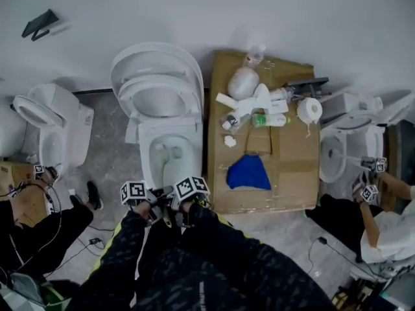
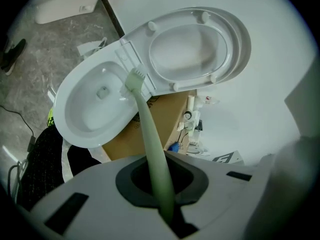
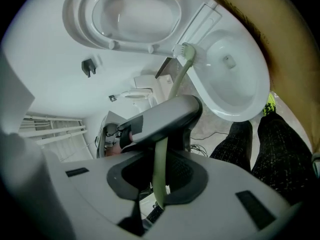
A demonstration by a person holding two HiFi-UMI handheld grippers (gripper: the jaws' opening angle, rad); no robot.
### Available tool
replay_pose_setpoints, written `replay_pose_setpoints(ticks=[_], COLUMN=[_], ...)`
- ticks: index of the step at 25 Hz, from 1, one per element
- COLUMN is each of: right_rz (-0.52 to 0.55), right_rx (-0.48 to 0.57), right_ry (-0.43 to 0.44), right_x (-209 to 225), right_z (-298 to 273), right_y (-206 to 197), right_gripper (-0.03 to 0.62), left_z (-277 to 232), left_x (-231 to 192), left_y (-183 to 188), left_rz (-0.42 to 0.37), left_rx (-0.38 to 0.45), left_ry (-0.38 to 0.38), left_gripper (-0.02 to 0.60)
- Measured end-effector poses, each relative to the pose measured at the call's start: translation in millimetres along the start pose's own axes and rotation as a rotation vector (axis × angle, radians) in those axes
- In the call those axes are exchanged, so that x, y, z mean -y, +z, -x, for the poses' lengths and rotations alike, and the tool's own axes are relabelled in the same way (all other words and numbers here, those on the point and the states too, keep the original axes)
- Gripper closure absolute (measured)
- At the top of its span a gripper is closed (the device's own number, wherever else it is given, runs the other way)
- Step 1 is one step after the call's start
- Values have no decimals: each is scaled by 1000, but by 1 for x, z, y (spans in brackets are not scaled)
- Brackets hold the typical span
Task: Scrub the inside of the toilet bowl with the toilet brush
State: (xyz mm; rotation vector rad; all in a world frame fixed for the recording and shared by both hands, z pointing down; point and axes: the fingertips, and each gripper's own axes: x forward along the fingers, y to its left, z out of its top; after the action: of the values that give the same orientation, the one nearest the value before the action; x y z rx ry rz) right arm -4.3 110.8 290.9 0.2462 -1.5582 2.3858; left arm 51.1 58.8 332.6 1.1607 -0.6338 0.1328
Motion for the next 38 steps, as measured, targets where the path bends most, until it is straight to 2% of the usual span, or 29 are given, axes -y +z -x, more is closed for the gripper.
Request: replay_pose_setpoints(ticks=[10,20,28,38], right_rz=[79,110,125,166], right_rx=[-5,69,99,177], right_ry=[24,24,48,41], right_x=[-5,6,3,11], right_z=[13,15,-7,-43], right_y=[-35,-77,-119,-181], right_gripper=[537,536,536,536], left_z=[9,16,50,92], left_x=[12,9,-7,-36], left_y=[-33,-79,-112,-162], left_rz=[-41,-112,-143,-210], left_rx=[48,-8,-18,-43], left_ry=[-6,-52,-42,-83], left_gripper=[570,569,569,569])
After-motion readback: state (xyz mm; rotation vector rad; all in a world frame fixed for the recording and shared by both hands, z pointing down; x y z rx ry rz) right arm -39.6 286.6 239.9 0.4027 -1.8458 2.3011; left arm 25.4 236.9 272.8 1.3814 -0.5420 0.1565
